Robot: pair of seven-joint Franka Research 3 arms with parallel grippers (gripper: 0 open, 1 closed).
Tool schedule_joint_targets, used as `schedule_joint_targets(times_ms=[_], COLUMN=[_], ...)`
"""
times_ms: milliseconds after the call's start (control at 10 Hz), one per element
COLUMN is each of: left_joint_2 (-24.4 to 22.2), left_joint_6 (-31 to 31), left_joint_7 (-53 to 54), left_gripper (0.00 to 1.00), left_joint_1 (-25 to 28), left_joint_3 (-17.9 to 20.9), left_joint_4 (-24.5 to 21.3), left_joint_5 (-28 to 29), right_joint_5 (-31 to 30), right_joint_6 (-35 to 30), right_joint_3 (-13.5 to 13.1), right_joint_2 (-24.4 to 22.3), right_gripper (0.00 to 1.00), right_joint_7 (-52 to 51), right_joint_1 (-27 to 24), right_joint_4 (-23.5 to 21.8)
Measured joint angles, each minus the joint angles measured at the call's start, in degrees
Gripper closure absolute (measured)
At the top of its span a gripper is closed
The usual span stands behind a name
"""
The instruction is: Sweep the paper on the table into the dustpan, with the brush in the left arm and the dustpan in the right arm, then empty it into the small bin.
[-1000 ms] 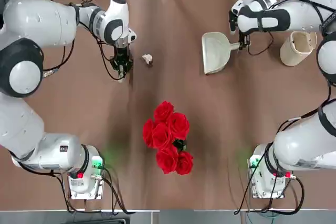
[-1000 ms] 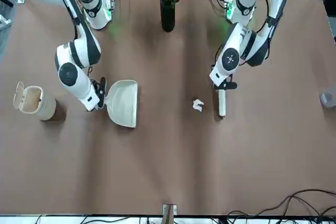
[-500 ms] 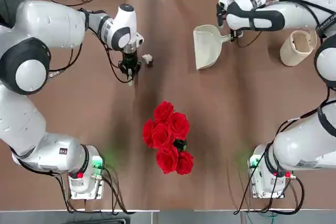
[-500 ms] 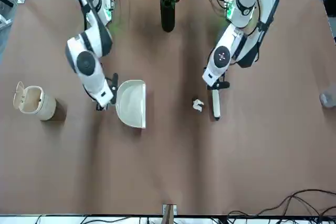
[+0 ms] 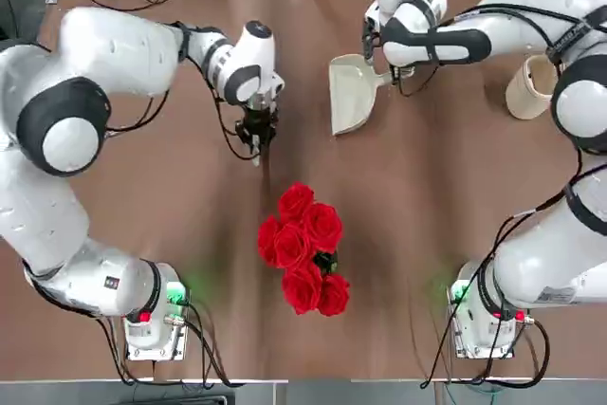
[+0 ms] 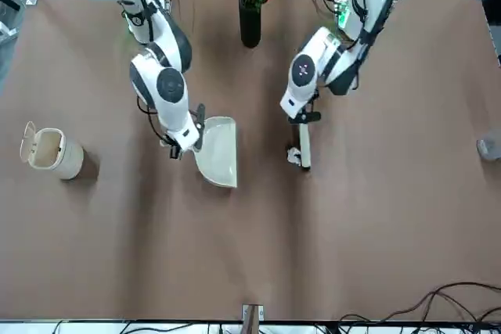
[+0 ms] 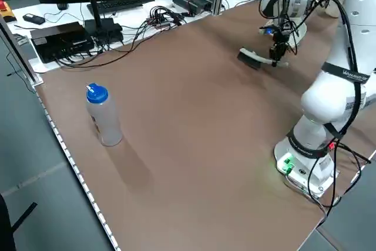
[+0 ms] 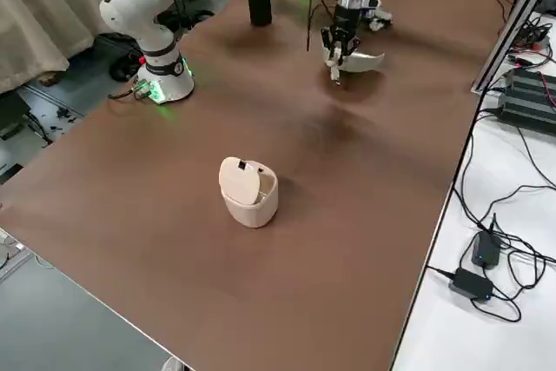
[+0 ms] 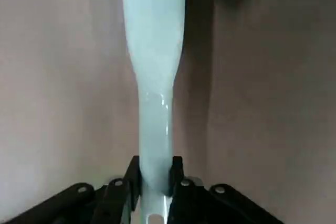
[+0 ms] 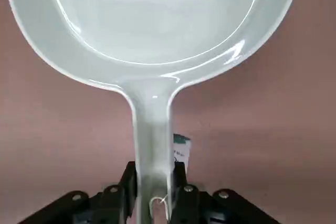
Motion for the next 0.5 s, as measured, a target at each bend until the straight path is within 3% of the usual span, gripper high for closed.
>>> schedule_joint_targets(times_ms=[300, 500], left_joint_2=[5.0, 7.1], left_joint_6=[0.1, 0.1], left_joint_7=[-5.6, -7.7], left_gripper=[0.73, 0.73], left_joint_1=[-3.6, -5.3], left_joint_3=[0.1, 0.1], left_joint_4=[5.8, 8.9], left_joint_5=[1.7, 1.7], right_joint_5=[-4.4, -5.5], right_joint_6=[-5.1, -5.7], right_joint_3=[2.9, 3.2], right_joint_2=[8.3, 10.4], right_gripper=[0.68, 0.68], right_joint_7=[9.4, 9.8], right_joint_1=[3.0, 4.2], right_joint_4=[6.3, 8.6])
